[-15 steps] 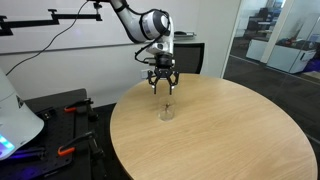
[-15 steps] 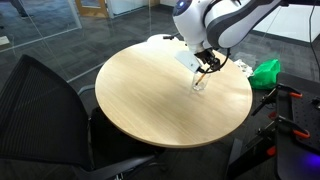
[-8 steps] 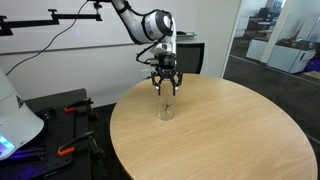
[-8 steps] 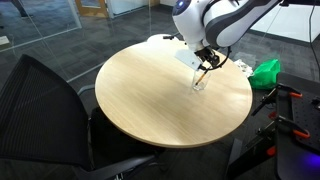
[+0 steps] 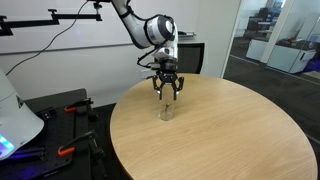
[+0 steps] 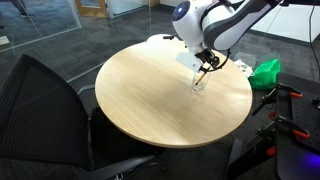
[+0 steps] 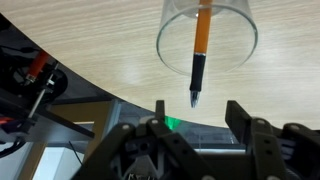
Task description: Take the pen out of the glass
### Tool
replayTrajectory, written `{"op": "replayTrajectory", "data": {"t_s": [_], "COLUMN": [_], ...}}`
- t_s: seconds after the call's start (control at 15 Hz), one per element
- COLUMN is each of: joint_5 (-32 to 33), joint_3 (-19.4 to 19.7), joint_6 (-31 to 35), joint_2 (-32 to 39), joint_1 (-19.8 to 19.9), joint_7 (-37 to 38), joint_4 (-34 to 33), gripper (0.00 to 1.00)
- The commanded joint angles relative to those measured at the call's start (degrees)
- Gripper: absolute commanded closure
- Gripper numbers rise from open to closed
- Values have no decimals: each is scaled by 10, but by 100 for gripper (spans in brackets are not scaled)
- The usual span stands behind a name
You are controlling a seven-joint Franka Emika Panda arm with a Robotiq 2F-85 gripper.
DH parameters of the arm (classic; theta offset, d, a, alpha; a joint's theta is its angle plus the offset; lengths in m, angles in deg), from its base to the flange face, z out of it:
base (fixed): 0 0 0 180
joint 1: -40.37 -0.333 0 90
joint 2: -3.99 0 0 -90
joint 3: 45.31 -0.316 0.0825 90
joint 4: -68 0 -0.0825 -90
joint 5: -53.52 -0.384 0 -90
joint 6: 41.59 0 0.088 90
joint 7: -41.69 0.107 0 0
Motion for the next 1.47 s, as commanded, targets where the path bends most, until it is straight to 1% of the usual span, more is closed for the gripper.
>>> {"op": "replayTrajectory", "data": {"t_s": [0.0,0.27,0.53,0.67,0.73,0.8,0.93,1.0,1.13,1.2,1.33,1.4], "joint_5": [-5,-9,-11,-12,-12,-13,-13,-13,-13,-13,-13,-13], "joint_3": [7,10,13,14,14,14,14,14,14,14,15,16], "joint_6": [2,-1,-3,-4,-4,-4,-3,-3,-3,-3,-4,-4], "joint_2": [19,31,37,39,40,41,42,43,45,46,46,46], "joint_1": [-3,-2,-2,-2,-3,-3,-3,-3,-3,-3,-3,-4], "joint_7": [-19,-21,-22,-22,-23,-23,-23,-23,-23,-24,-27,-27], "joint_4": [-17,-27,-36,-39,-40,-41,-41,-41,-40,-41,-41,-41], "gripper": [35,36,39,47,58,55,67,62,63,66,76,91]}}
